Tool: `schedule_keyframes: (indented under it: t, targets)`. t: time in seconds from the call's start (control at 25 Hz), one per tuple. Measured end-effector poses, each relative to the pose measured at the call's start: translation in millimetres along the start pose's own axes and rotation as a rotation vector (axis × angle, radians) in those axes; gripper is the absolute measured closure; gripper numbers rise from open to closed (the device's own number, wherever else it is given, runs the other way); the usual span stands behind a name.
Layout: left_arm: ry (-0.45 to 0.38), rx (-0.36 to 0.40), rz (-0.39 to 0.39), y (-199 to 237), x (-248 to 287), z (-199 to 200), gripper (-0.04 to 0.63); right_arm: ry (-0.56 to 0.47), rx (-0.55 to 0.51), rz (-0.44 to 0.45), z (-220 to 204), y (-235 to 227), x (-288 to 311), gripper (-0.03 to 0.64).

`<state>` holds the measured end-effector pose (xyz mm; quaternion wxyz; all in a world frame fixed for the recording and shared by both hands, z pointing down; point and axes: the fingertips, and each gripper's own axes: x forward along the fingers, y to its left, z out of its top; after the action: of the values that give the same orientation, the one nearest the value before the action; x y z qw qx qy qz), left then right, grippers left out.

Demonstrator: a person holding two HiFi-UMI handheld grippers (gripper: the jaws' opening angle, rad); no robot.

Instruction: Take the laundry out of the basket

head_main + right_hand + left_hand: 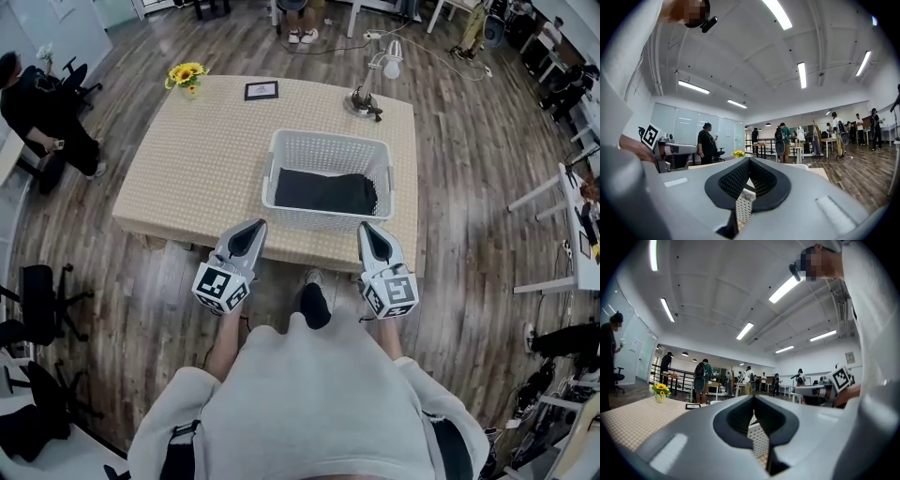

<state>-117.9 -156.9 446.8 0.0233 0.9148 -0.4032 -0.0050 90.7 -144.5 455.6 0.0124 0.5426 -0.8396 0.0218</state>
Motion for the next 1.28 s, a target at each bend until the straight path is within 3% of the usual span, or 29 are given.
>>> schedule_keyframes:
  t: [0.68,1.28]
  targets:
    - [0.003,0.038,0.109,114,148,29,0.588,-0.028,0.001,0.032,36,-116,146,0.618]
    - [0.102,-0.04,0.074,164,184,-9,0.588,0.124,0.061,0.018,1,-128,203,0.618]
